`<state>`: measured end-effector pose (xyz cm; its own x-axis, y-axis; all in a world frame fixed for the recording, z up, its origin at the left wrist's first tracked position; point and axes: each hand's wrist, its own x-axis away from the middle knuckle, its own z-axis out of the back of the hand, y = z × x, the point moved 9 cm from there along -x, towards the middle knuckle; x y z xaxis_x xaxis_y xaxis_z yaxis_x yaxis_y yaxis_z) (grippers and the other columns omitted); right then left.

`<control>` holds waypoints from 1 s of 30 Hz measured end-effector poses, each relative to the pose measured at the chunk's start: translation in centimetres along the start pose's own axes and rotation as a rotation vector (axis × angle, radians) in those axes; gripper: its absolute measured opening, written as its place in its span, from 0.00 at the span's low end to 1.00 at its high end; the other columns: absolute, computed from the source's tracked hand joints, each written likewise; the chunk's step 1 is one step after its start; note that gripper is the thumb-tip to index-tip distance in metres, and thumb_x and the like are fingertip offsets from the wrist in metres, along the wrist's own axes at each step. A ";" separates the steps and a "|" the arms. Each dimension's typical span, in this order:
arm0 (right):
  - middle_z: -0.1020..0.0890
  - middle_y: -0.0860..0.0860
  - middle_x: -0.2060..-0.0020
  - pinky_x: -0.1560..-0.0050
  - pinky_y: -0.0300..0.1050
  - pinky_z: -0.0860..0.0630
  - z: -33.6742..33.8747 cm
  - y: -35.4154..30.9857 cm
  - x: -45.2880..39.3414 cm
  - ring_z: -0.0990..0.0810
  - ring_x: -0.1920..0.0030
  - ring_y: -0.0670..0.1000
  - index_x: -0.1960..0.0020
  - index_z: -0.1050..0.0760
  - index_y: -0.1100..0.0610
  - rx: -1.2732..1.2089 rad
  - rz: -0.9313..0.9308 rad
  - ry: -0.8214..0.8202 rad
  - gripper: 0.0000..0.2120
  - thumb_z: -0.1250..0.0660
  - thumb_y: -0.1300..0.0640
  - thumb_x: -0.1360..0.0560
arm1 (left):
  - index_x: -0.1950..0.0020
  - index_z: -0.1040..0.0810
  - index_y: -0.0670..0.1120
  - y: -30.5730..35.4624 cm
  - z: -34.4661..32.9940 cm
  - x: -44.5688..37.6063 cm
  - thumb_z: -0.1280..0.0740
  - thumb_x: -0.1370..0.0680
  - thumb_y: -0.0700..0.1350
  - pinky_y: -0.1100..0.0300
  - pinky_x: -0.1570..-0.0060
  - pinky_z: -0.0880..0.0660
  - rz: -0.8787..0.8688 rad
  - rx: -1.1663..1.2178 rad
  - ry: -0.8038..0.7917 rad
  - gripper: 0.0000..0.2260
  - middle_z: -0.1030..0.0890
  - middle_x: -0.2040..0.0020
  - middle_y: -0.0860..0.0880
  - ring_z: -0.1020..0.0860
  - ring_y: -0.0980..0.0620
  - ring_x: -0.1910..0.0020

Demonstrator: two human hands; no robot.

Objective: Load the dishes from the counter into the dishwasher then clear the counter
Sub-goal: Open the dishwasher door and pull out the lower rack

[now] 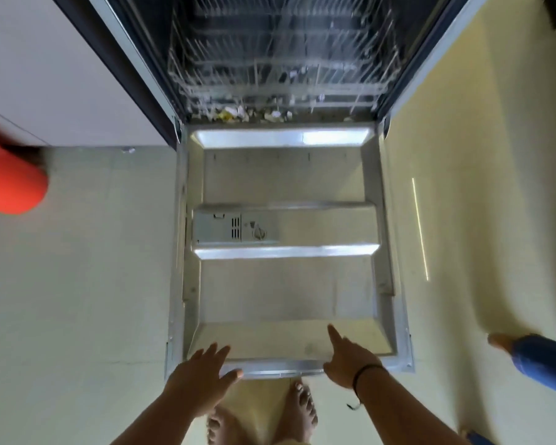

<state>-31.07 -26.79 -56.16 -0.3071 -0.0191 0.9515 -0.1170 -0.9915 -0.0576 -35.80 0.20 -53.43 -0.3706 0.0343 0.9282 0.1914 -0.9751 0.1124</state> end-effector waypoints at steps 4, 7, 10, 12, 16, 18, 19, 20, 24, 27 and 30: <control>0.34 0.53 0.27 0.32 0.50 0.33 4.9 -0.8 3.2 0.32 0.31 0.55 0.22 0.57 0.51 -0.025 -0.001 0.072 0.38 0.40 0.47 0.25 | 0.22 0.49 0.53 -0.8 7.1 2.2 0.49 0.21 0.66 0.53 0.28 0.42 0.053 0.056 0.123 0.32 0.47 0.21 0.51 0.45 0.50 0.24; 0.33 0.54 0.29 0.32 0.51 0.33 10.5 -2.8 4.3 0.33 0.31 0.56 0.22 0.53 0.53 0.020 0.041 0.183 0.36 0.40 0.47 0.24 | 0.23 0.45 0.51 -0.6 14.1 2.2 0.48 0.21 0.64 0.51 0.29 0.38 0.047 0.103 0.266 0.30 0.42 0.22 0.50 0.40 0.49 0.25; 0.30 0.56 0.32 0.34 0.52 0.31 15.9 -5.3 5.0 0.31 0.32 0.56 0.23 0.49 0.55 -0.006 0.061 0.257 0.33 0.39 0.48 0.24 | 0.22 0.46 0.49 -0.1 20.6 1.7 0.48 0.21 0.65 0.49 0.30 0.37 0.017 0.024 0.346 0.32 0.44 0.22 0.48 0.41 0.47 0.25; 0.30 0.56 0.31 0.33 0.52 0.31 19.4 -6.8 5.4 0.31 0.31 0.57 0.23 0.48 0.54 -0.051 0.070 0.301 0.34 0.39 0.49 0.24 | 0.22 0.46 0.49 0.6 25.1 1.6 0.47 0.21 0.64 0.48 0.30 0.36 -0.009 -0.040 0.399 0.32 0.44 0.22 0.48 0.41 0.46 0.25; 0.27 0.57 0.33 0.35 0.52 0.30 27.8 -10.0 4.4 0.28 0.34 0.58 0.24 0.46 0.52 -0.066 0.126 0.432 0.34 0.37 0.48 0.25 | 0.24 0.41 0.48 1.5 34.2 0.9 0.43 0.22 0.61 0.47 0.35 0.32 -0.028 -0.084 0.517 0.30 0.37 0.26 0.45 0.36 0.43 0.29; 0.26 0.59 0.35 0.37 0.53 0.28 31.9 -11.0 3.0 0.27 0.36 0.59 0.25 0.44 0.54 -0.031 0.143 0.486 0.33 0.36 0.49 0.26 | 0.25 0.40 0.46 1.8 37.9 -0.4 0.41 0.22 0.60 0.46 0.36 0.31 -0.030 -0.124 0.559 0.30 0.36 0.27 0.43 0.35 0.42 0.30; 0.26 0.59 0.35 0.37 0.53 0.28 33.9 -11.2 2.0 0.27 0.36 0.60 0.25 0.43 0.54 -0.010 0.138 0.513 0.33 0.36 0.49 0.26 | 0.26 0.38 0.46 1.9 39.5 -1.1 0.41 0.22 0.60 0.46 0.36 0.31 -0.033 -0.130 0.584 0.29 0.35 0.27 0.43 0.34 0.42 0.30; 0.27 0.60 0.34 0.36 0.54 0.29 36.1 -11.4 1.0 0.28 0.34 0.60 0.25 0.43 0.54 0.018 0.132 0.551 0.34 0.35 0.49 0.26 | 0.26 0.37 0.45 2.1 41.1 -2.1 0.40 0.22 0.59 0.46 0.36 0.31 -0.037 -0.124 0.613 0.29 0.34 0.28 0.42 0.33 0.42 0.31; 0.35 0.59 0.28 0.32 0.55 0.33 43.5 -12.0 -3.1 0.36 0.29 0.60 0.24 0.45 0.56 0.149 0.118 0.722 0.36 0.34 0.48 0.27 | 0.23 0.44 0.46 2.3 46.1 -8.0 0.36 0.24 0.58 0.44 0.30 0.37 -0.038 -0.107 0.687 0.34 0.41 0.24 0.41 0.41 0.40 0.26; 0.44 0.58 0.24 0.29 0.58 0.39 47.7 -12.4 -5.9 0.44 0.25 0.61 0.23 0.49 0.56 0.264 0.096 0.817 0.38 0.36 0.48 0.26 | 0.22 0.50 0.48 2.6 48.8 -11.7 0.36 0.24 0.58 0.41 0.27 0.45 -0.035 -0.108 0.773 0.37 0.50 0.21 0.43 0.51 0.39 0.23; 0.46 0.56 0.23 0.27 0.59 0.44 49.9 -12.5 -8.6 0.49 0.24 0.61 0.23 0.51 0.51 0.290 0.115 0.855 0.39 0.36 0.44 0.26 | 0.21 0.55 0.48 3.3 49.8 -14.4 0.37 0.24 0.58 0.42 0.26 0.50 -0.050 -0.171 0.820 0.39 0.55 0.21 0.44 0.55 0.41 0.23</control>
<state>20.16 -20.63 -48.58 -0.9115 -0.1325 0.3894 0.1646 -0.9851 0.0499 15.43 7.37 -48.72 -0.9309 -0.0275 0.3643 0.0413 -0.9987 0.0301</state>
